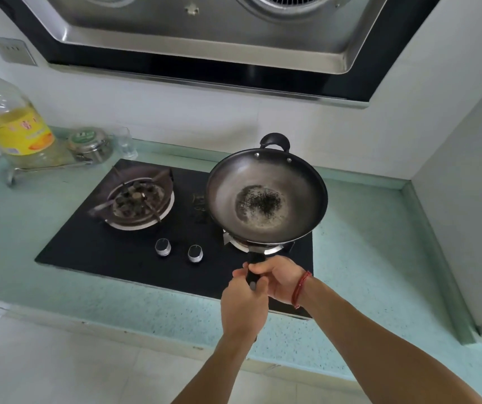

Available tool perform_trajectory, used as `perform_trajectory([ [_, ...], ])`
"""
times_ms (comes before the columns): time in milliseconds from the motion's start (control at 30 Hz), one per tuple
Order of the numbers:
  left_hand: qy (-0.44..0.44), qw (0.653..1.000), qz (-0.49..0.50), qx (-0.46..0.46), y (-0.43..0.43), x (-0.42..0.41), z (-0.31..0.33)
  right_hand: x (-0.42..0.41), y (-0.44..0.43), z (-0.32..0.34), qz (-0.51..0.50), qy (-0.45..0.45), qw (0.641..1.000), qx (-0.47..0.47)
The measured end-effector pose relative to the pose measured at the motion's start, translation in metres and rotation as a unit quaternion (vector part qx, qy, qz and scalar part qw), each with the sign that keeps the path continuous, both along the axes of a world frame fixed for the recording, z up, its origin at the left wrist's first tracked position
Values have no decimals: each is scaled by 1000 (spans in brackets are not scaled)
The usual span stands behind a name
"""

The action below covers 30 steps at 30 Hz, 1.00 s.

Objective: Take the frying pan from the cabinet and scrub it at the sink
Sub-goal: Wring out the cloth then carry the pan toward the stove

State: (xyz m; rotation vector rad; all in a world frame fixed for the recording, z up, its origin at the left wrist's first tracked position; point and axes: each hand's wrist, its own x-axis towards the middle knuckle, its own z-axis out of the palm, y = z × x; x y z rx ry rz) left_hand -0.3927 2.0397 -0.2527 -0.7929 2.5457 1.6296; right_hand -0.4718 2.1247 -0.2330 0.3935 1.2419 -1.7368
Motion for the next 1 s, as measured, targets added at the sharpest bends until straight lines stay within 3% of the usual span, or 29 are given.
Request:
perform_trajectory([
  [733, -15, 999, 17, 24, 22, -14, -6, -33, 28, -45, 63, -8, 997, -35],
  [1000, -33, 998, -1, 58, 14, -13, 4, -26, 23, -28, 54, 34, 998, 19],
])
